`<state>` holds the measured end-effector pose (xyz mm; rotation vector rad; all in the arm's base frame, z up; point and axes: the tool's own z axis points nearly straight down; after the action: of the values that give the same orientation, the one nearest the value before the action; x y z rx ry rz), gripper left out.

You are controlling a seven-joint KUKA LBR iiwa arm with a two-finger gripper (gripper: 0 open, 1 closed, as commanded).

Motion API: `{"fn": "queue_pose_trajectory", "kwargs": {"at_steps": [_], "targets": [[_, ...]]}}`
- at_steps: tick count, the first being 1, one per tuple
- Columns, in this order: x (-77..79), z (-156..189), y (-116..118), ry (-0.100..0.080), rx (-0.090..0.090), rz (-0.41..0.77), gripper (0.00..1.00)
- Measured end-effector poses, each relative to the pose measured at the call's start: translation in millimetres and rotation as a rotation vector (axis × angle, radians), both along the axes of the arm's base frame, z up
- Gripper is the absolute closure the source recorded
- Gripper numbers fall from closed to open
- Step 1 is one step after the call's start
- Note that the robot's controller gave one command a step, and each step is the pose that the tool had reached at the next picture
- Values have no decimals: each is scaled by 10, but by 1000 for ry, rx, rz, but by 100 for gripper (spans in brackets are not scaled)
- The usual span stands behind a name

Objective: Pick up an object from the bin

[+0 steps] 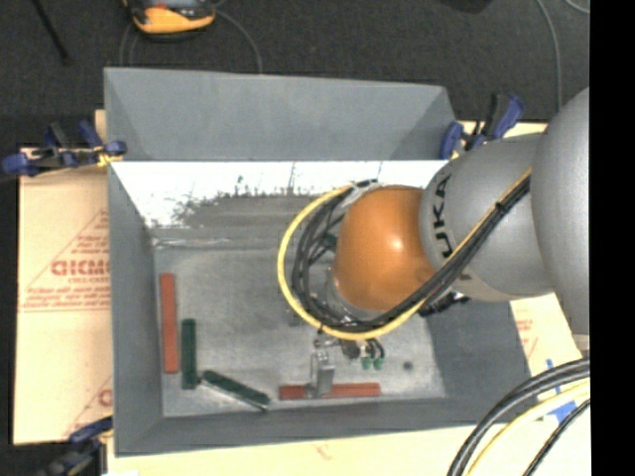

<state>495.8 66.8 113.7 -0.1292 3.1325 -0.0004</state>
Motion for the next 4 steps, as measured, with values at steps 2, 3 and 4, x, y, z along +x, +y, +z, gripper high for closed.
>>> {"fn": "queue_pose_trajectory", "kwargs": {"at_steps": [2, 3, 4], "targets": [[-169, -395, 89, 5, 2, -77, 100], [-169, -395, 90, 5, 2, -78, 100], [-175, -372, 84, 8, 2, -75, 100]]}}
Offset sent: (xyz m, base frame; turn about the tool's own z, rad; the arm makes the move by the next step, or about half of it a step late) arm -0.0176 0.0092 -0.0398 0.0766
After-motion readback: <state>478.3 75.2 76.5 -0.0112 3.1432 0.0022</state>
